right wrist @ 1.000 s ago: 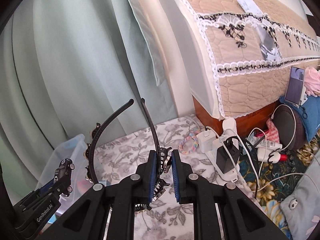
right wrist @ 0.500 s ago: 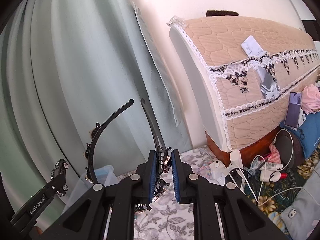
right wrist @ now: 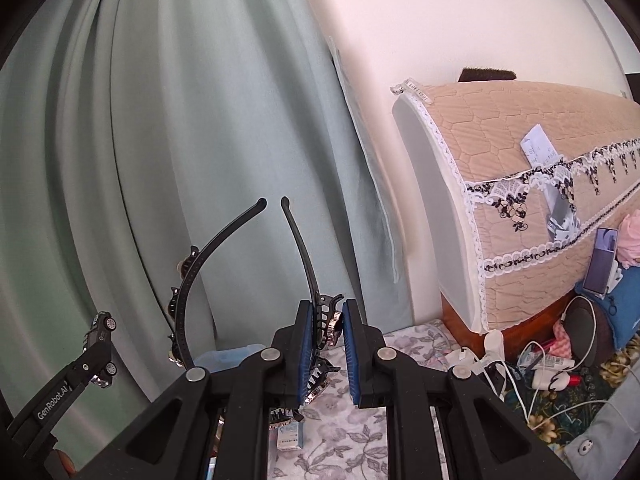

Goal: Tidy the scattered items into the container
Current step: 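Lift the toy car and black headband up toward the clear box, then lower the car and headband into the clear box and open both grippers, then withdraw both grippers from the box toward the white medicine box, then grasp the white ear-drops box with the left gripper while the right grasps the rainbow pipe cleaner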

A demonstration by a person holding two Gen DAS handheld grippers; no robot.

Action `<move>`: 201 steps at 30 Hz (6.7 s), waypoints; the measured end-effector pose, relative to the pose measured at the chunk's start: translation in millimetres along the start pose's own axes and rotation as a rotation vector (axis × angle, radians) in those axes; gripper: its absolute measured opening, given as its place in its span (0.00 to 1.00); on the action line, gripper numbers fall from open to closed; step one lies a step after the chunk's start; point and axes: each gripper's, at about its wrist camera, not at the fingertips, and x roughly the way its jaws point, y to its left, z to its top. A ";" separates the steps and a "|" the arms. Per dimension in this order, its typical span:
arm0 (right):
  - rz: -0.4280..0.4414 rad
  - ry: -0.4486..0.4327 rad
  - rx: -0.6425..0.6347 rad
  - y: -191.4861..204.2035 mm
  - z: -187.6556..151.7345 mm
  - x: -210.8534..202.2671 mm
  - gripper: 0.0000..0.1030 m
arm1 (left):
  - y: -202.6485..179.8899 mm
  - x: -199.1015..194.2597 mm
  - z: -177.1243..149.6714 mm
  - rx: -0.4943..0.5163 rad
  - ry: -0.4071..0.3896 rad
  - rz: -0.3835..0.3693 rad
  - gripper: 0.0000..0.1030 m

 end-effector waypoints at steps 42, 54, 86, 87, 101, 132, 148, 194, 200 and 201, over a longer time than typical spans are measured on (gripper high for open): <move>0.038 0.384 -0.327 128.3 -135.3 156.2 0.16 | 150.8 154.7 -58.9 -0.224 0.210 0.083 0.31; 0.106 0.449 -0.322 137.5 -161.5 188.0 0.16 | 151.6 201.6 -77.7 -0.225 0.286 0.101 0.31; 0.201 0.546 -0.357 152.3 -177.4 190.4 0.46 | 151.4 164.6 -81.4 -0.195 0.340 0.139 0.43; 0.197 0.541 -0.356 151.3 -176.0 188.2 0.46 | 148.3 162.7 -80.6 -0.191 0.338 0.141 0.43; 0.174 0.431 -0.227 97.6 -129.4 140.4 0.47 | 82.2 114.2 -59.5 -0.072 0.290 0.114 0.44; -0.100 0.326 0.137 -120.2 -78.4 85.1 0.52 | -72.1 119.4 -117.7 0.184 0.497 -0.027 0.52; -0.099 0.476 0.155 -156.0 -136.4 146.1 0.52 | -60.4 194.9 -196.5 0.160 0.582 0.238 0.53; -0.112 0.758 -0.035 -122.0 -231.7 255.4 0.51 | -24.1 319.4 -248.9 0.218 0.662 0.382 0.58; -0.121 0.747 -0.051 -122.5 -229.9 258.5 0.51 | -26.6 338.3 -252.2 0.224 0.648 0.404 0.58; -0.124 0.746 -0.057 -123.7 -228.7 260.9 0.51 | -26.9 341.4 -251.8 0.222 0.648 0.408 0.58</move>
